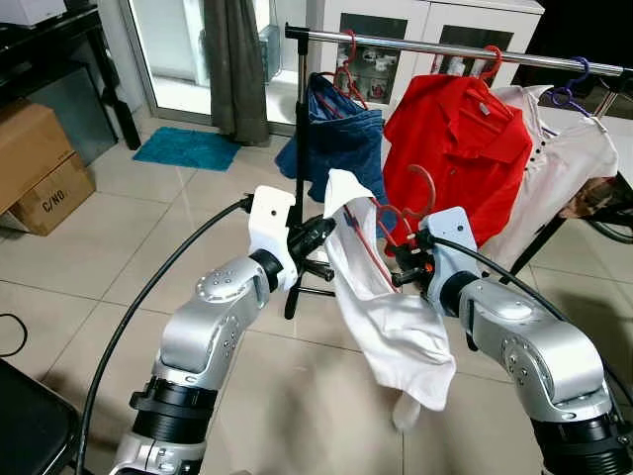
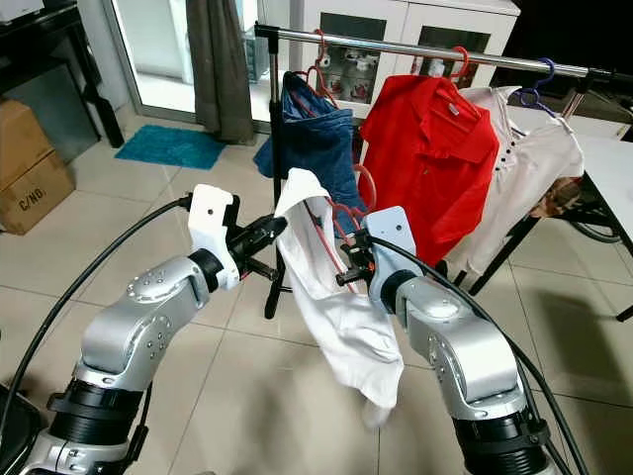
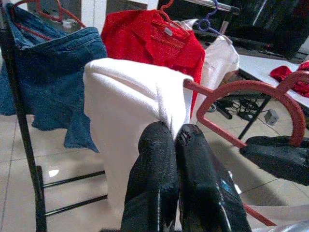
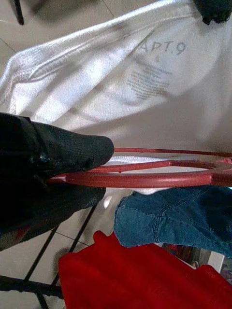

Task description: Hang hanger

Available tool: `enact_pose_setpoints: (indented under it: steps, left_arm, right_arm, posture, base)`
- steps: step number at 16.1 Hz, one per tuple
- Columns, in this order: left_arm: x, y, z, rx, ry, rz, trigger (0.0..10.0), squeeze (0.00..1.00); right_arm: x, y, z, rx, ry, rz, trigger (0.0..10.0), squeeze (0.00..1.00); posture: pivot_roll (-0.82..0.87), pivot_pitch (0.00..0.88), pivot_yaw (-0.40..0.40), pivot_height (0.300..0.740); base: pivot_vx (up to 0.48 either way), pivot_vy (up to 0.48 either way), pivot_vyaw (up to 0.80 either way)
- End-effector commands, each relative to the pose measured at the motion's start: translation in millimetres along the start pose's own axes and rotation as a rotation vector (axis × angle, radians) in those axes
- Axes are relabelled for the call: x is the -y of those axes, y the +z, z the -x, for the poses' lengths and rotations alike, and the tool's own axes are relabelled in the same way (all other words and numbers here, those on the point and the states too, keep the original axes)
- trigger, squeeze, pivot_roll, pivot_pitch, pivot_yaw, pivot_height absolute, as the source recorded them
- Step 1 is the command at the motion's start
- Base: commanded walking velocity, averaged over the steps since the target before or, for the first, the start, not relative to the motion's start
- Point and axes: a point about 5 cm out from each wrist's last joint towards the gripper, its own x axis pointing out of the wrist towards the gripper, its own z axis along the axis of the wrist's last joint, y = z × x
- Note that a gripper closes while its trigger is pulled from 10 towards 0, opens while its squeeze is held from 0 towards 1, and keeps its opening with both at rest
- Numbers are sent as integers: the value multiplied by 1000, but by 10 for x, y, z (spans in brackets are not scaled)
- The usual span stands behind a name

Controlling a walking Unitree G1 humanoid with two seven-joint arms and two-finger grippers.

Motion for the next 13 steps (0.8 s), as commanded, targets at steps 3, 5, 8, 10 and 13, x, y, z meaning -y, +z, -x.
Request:
enact_pose_setpoints:
  steps: [3,5,8,10,13]
  left_arm:
    - [-367,226,13,114,335,-15,0,0]
    - [-485,260,46,102,370,-49,0,0]
    - [-434,214,34,85,355,-59,0,0]
    - [-369,130,-1,32,304,-62,0,0]
    - [-221,-33,-22,-69,191,-58,0,0]
  right_arm:
    - [-51,-63,11,-79,86,108,10000,0]
    - [-54,-246,64,-197,138,174,10000,0]
    - [2,-163,125,-165,163,136,10000,0]
    - [25,14,116,-66,170,58,10000,0]
    - [66,143,49,18,115,-45,10000,0]
  posture:
    - [-179,0,-29,740]
    - [-175,0,-30,740]
    - [-175,0,-31,740]
    - [-177,0,-30,740]
    - [-175,0,-33,740]
  base:
    - [0,0,0]
    - [0,0,0]
    - [0,0,0]
    - [0,0,0]
    - [0,0,0]
